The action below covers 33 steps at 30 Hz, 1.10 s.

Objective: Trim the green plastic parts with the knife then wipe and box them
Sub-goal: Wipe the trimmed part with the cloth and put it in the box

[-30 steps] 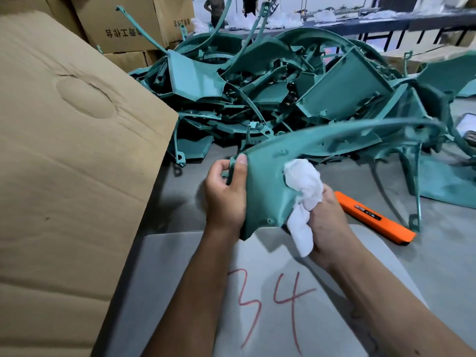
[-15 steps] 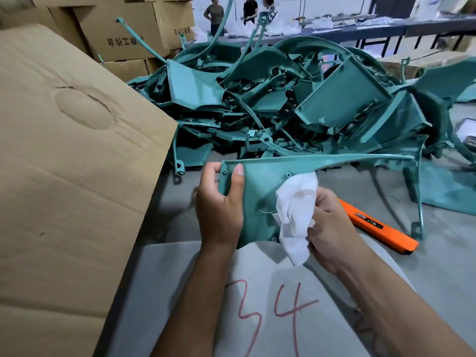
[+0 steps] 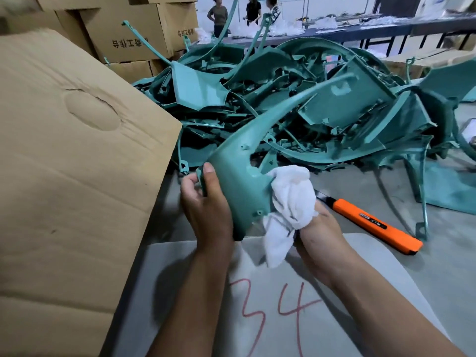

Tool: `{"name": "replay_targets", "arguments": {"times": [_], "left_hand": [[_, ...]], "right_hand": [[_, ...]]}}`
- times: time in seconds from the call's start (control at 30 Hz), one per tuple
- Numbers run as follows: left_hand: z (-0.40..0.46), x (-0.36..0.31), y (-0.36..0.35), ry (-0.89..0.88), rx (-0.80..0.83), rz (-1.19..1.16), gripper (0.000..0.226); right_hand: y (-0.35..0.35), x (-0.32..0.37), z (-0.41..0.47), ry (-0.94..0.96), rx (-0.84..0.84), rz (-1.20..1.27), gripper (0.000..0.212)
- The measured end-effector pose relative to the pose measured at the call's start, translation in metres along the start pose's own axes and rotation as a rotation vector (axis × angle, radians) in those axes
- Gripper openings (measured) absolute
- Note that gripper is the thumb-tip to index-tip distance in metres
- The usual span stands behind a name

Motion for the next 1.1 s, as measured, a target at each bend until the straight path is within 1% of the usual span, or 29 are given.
{"name": "replay_targets", "arguments": {"times": [0.03,0.07,0.1,0.17,0.2,0.27,0.33,0.37,0.4,0.43,0.47,0.5,0.53,0.57,0.6,0.63,0.67,0.7,0.77,0.83,0.87,0.93,1.0,1.03,1.1], "left_hand": [[-0.005,-0.003,-0.001,-0.07,0.005,0.037,0.036],[-0.01,-0.004,-0.001,-0.132,-0.007,0.05,0.033],[-0.016,-0.007,-0.001,-0.175,-0.019,0.073,0.029],[-0.023,-0.01,-0.002,-0.221,-0.03,0.084,0.024],[-0.024,-0.011,-0.002,-0.234,-0.029,0.082,0.023],[-0.025,-0.012,-0.006,-0.204,0.019,0.066,0.022],[-0.025,-0.007,-0.013,-0.101,0.11,0.046,0.022],[-0.025,-0.003,-0.016,-0.036,0.152,0.05,0.023],[-0.026,0.0,-0.017,-0.002,0.183,0.056,0.025],[-0.027,0.001,-0.017,-0.002,0.193,0.09,0.029],[-0.027,-0.003,-0.014,-0.061,0.186,0.149,0.034],[-0.027,-0.011,-0.012,-0.164,0.186,0.218,0.04],[-0.028,-0.018,-0.011,-0.291,0.221,0.28,0.041],[-0.028,-0.023,-0.013,-0.404,0.29,0.319,0.037],[-0.031,-0.027,-0.015,-0.481,0.37,0.32,0.028],[-0.035,-0.028,-0.017,-0.518,0.446,0.313,0.021],[-0.038,-0.029,-0.018,-0.544,0.483,0.307,0.026],[-0.041,-0.029,-0.019,-0.56,0.484,0.31,0.036],[-0.044,-0.031,-0.019,-0.591,0.424,0.335,0.043],[-0.041,-0.031,-0.017,-0.61,0.359,0.346,0.043],[-0.039,-0.031,-0.015,-0.616,0.331,0.352,0.043],[-0.037,-0.033,-0.012,-0.63,0.286,0.355,0.041],[-0.04,-0.035,-0.009,-0.645,0.249,0.343,0.04],[-0.041,-0.035,-0.009,-0.638,0.225,0.327,0.04],[-0.035,-0.033,-0.006,-0.541,0.126,0.23,0.039]], "right_hand": [[0.0,-0.002,0.0,-0.01,0.006,-0.054,0.012],[-0.004,0.003,-0.001,-0.006,0.013,-0.096,0.022],[-0.008,0.006,-0.002,0.035,0.064,-0.115,0.027],[-0.012,0.013,-0.003,0.169,0.101,-0.183,0.026],[-0.012,0.019,-0.004,0.207,0.076,-0.207,0.025],[-0.004,0.025,-0.001,0.239,-0.013,-0.228,0.023],[0.002,0.028,0.001,0.22,-0.058,-0.226,0.028],[0.005,0.028,0.002,0.212,-0.095,-0.195,0.028],[0.006,0.031,0.0,0.181,-0.134,-0.128,0.023],[0.013,0.028,0.002,0.146,-0.16,-0.047,0.027],[0.014,0.031,0.0,0.105,-0.178,0.033,0.033],[0.016,0.032,0.002,0.082,-0.126,0.064,0.03],[0.016,0.035,0.002,0.049,-0.075,0.078,0.014],[0.019,0.035,0.003,0.023,-0.039,0.103,0.01],[0.018,0.038,0.002,-0.023,-0.011,0.12,0.02],[0.021,0.038,0.003,-0.039,0.004,0.112,0.022],[0.022,0.041,0.002,-0.037,-0.013,0.089,0.016],[0.025,0.04,0.002,-0.014,-0.024,0.071,0.011],[0.025,0.039,0.0,0.007,-0.086,0.042,0.015],[0.026,0.034,-0.003,0.032,-0.194,-0.005,0.017],[0.022,0.033,-0.005,0.035,-0.215,-0.014,0.017],[0.01,0.03,-0.007,0.067,-0.207,-0.013,0.018],[0.003,0.028,-0.007,0.113,-0.239,0.032,0.028],[0.006,0.027,-0.006,0.149,-0.288,0.071,0.03],[0.017,0.029,-0.006,0.21,-0.412,0.14,0.028]]}}
Point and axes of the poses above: each hand's wrist, its own z-axis towards the middle knuckle, its own y-axis out of the back of the hand, x = y × z, the point moved 5 cm from there along z, towards the middle knuckle, and after that the axes turned 10 degrees about y, right-handed, at the moved point
